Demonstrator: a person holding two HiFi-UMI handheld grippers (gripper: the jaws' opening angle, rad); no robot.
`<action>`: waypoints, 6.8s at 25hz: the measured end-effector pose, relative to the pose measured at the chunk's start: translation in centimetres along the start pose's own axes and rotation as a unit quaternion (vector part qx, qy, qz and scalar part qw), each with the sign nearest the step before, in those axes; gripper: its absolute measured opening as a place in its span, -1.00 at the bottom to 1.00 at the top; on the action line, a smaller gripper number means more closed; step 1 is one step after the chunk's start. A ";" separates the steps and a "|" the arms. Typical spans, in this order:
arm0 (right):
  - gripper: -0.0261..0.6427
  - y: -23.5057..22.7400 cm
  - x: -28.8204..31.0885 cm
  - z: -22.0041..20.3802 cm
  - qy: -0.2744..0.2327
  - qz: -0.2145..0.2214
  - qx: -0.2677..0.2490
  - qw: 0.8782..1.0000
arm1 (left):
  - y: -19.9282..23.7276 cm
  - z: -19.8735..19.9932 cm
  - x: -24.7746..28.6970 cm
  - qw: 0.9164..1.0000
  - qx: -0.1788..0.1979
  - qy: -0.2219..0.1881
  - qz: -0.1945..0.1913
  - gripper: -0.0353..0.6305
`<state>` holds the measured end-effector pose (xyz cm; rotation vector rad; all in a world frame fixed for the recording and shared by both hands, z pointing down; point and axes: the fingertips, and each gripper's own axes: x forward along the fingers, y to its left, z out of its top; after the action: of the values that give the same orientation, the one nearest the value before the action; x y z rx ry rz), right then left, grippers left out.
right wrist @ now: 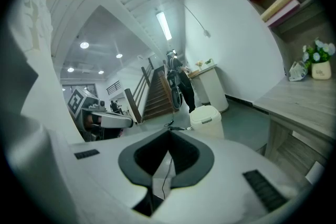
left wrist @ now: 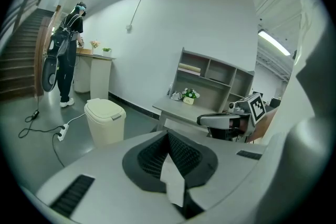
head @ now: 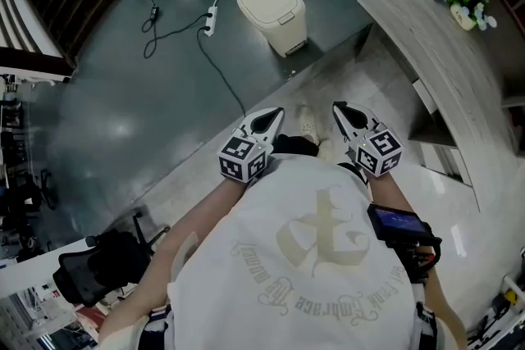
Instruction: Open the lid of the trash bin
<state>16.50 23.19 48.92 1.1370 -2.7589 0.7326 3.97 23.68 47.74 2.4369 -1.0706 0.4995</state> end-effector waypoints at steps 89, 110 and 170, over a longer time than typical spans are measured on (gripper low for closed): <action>-0.91 -12.6 35.2 10.5 0.162 0.047 -0.057 0.984 | 33.5 10.7 11.0 0.988 -0.133 -0.034 0.076 -0.85; -0.91 -19.4 41.0 4.8 0.281 0.121 -0.090 0.948 | 35.4 9.5 15.0 0.970 -0.192 -0.004 0.148 -0.85; -0.90 -24.6 44.8 -3.9 0.420 0.171 -0.426 0.783 | 37.6 6.7 16.1 0.950 -0.247 0.015 0.192 -0.85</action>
<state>0.37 -19.09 72.95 0.0512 -2.0447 -0.0836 -13.25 -12.39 58.81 1.7889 -1.4641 0.3306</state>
